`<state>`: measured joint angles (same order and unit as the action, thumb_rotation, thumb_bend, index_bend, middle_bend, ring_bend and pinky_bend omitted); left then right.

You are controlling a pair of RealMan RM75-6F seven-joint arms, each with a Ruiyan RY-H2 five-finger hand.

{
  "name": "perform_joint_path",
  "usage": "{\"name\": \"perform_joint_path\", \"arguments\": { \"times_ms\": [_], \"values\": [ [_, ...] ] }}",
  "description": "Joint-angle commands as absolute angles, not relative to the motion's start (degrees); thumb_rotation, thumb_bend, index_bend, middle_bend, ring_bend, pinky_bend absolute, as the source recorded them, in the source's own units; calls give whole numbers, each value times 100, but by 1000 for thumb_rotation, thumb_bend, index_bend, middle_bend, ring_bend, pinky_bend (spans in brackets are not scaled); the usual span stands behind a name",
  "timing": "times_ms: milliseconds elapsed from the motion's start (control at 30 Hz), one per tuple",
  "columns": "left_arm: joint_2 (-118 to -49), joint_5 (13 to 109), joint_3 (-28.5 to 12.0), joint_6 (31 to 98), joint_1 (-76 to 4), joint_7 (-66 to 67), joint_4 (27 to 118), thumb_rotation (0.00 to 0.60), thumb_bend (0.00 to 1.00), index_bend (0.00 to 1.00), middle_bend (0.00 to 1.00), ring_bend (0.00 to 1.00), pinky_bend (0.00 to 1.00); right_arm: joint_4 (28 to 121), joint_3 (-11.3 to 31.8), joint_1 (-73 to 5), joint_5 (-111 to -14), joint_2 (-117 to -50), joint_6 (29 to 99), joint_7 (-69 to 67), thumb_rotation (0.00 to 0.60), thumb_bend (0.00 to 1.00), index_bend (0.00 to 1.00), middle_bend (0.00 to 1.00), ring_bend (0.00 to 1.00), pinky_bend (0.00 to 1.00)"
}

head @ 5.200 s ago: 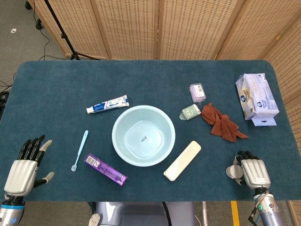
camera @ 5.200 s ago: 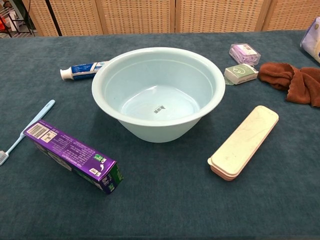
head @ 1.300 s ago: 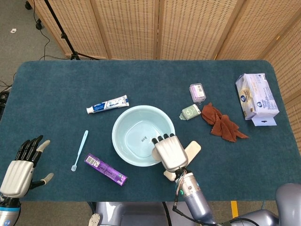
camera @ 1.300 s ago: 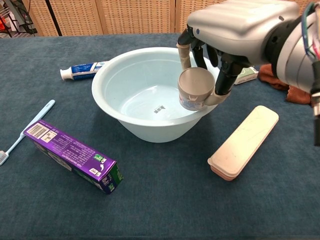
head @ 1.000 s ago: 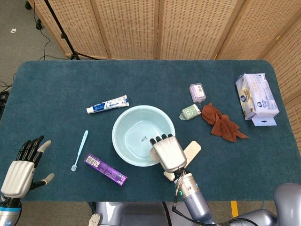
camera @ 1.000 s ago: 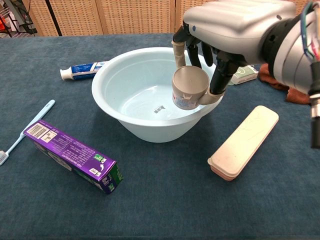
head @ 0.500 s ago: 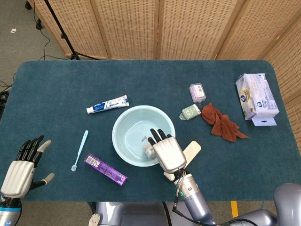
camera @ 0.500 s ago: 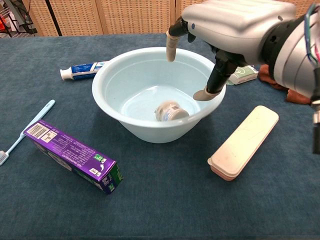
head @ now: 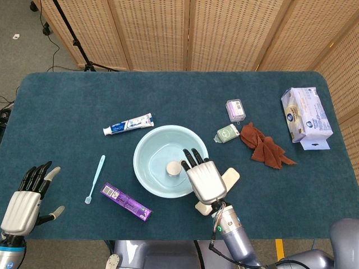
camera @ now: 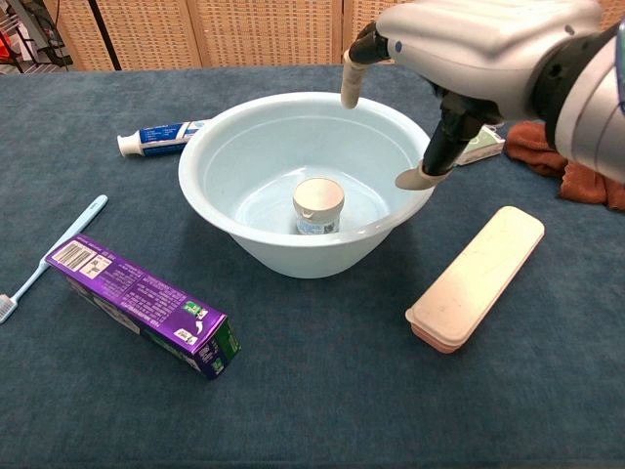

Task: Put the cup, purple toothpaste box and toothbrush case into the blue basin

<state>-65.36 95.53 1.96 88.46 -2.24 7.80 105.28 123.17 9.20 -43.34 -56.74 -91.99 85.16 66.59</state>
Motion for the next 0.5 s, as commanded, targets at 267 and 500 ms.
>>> {"name": "perform_joint_path", "arguments": {
  "times_ms": [267, 500],
  "values": [
    [-6571, 9502, 172, 8838, -223, 853, 10507, 600, 155, 0, 0, 0, 0, 12530, 623, -3927, -6162, -8463, 8788, 6325, 600, 208, 260, 84, 78, 531],
    [-6638, 9520, 192, 8791, -232, 996, 10489, 600, 155, 0, 0, 0, 0, 12568, 135, -3313, -6823, -7759, 9042, 5470, 600, 208, 228, 37, 45, 506]
  ]
}}
